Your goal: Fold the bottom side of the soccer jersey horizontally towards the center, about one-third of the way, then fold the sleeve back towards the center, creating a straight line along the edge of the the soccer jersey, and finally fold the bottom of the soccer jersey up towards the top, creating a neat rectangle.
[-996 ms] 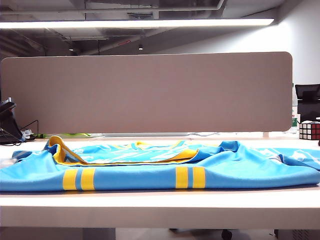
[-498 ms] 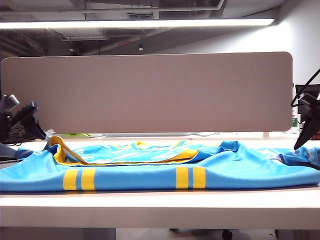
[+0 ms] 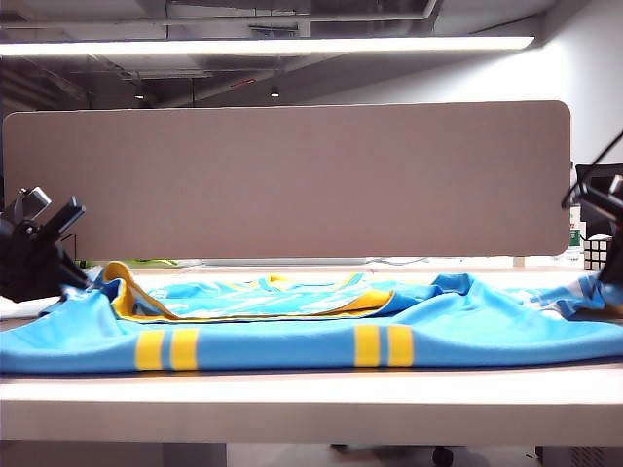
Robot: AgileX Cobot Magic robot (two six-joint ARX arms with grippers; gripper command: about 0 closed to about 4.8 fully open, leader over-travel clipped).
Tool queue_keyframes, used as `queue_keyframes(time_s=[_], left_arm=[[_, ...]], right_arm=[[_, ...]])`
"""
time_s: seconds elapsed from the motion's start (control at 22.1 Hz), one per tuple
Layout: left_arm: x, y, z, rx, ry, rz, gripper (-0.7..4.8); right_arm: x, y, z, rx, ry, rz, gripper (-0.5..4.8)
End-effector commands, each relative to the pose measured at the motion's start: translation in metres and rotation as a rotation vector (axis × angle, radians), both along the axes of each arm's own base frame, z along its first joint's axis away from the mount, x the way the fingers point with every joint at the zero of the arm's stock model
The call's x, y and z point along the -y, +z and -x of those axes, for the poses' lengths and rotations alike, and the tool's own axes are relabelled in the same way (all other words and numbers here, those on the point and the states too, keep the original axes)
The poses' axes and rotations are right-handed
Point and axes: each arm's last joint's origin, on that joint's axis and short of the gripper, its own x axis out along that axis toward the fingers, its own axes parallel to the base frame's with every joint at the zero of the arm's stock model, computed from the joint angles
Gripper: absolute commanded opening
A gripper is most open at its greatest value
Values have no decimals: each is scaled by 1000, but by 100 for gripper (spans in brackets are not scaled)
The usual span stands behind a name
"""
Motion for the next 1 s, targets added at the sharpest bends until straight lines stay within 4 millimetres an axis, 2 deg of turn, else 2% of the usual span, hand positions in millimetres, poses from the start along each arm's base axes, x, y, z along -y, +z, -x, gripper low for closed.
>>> queue_keyframes(time_s=[0.05, 0.18, 0.32, 0.45, 0.5, 0.63, 0.72, 0.77, 0.86, 0.91, 0.95, 1.0], left_arm=[[5, 20, -8, 62, -73, 80, -5], [19, 42, -10, 129, -171, 94, -5], [39, 63, -8, 200, -258, 77, -5], [64, 79, -2, 228, -377, 66, -5], [82, 82, 5, 185, -472, 48, -5], [117, 69, 40, 10, -699, -121, -5], [126, 57, 55, -105, -758, -256, -5], [134, 48, 69, -201, -813, -422, -5], [142, 41, 83, -308, -838, -691, 4], [143, 41, 83, -320, -821, -737, 113], [144, 42, 82, -320, -803, -726, 217], [144, 43, 81, -314, -785, -712, 284]], right_arm=[[-4, 24, -13, 104, 74, -60, -4], [-19, 40, -20, 134, 149, -91, -4], [-44, 52, -21, 166, 227, -91, -4], [-74, 57, -18, 174, 322, -97, -4], [-98, 56, -12, 142, 408, -97, -4], [-151, 41, 16, -13, 665, -13, -4], [-167, 35, 28, -77, 725, 64, -4], [-179, 29, 39, -123, 759, 132, -4], [-185, 24, 46, -149, 780, 162, 1], [-186, 24, 45, -140, 782, 160, 15], [-186, 24, 44, -127, 777, 159, 68], [-186, 26, 43, -118, 774, 158, 122]])
